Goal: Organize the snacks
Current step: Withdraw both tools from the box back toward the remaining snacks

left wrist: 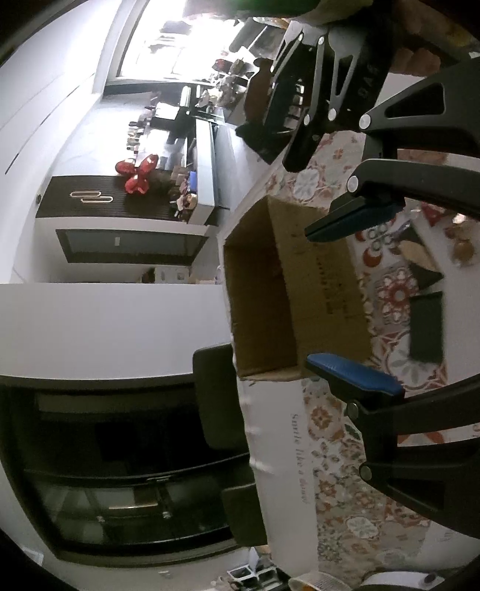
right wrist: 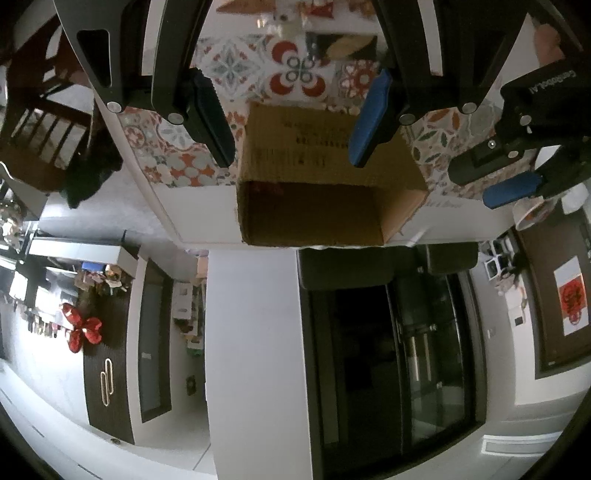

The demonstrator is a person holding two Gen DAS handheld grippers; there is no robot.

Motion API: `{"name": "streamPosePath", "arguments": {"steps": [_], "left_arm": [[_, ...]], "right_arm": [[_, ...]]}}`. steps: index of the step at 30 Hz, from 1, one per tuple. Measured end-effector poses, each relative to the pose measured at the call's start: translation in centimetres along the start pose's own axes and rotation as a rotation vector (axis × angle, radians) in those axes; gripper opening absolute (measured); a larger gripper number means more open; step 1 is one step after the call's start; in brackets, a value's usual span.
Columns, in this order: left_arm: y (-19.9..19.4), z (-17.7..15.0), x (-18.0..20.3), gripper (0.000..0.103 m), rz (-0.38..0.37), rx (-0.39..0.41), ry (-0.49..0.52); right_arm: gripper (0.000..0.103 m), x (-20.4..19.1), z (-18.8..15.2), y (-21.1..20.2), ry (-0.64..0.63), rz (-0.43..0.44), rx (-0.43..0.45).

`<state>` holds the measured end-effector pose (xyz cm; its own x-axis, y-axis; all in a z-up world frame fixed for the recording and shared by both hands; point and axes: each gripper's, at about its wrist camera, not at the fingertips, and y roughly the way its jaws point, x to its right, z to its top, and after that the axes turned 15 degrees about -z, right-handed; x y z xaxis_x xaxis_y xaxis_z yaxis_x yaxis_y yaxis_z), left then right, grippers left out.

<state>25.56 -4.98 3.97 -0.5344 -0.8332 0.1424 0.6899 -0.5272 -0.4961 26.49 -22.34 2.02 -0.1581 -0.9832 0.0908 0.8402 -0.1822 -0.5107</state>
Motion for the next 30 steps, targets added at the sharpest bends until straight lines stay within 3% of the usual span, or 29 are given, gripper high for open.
{"name": "streamPosePath", "arguments": {"steps": [15, 30], "left_arm": [[-2.1, -6.6, 2.6, 0.062, -0.004, -0.052, 0.025], [-1.0, -12.2, 3.5, 0.059, -0.064, -0.133, 0.055]], "right_arm": [[0.065, 0.0, -6.7, -3.5, -0.035, -0.022, -0.029], [0.065, -1.1, -12.5, -3.4, -0.078, 0.008, -0.132]]}}
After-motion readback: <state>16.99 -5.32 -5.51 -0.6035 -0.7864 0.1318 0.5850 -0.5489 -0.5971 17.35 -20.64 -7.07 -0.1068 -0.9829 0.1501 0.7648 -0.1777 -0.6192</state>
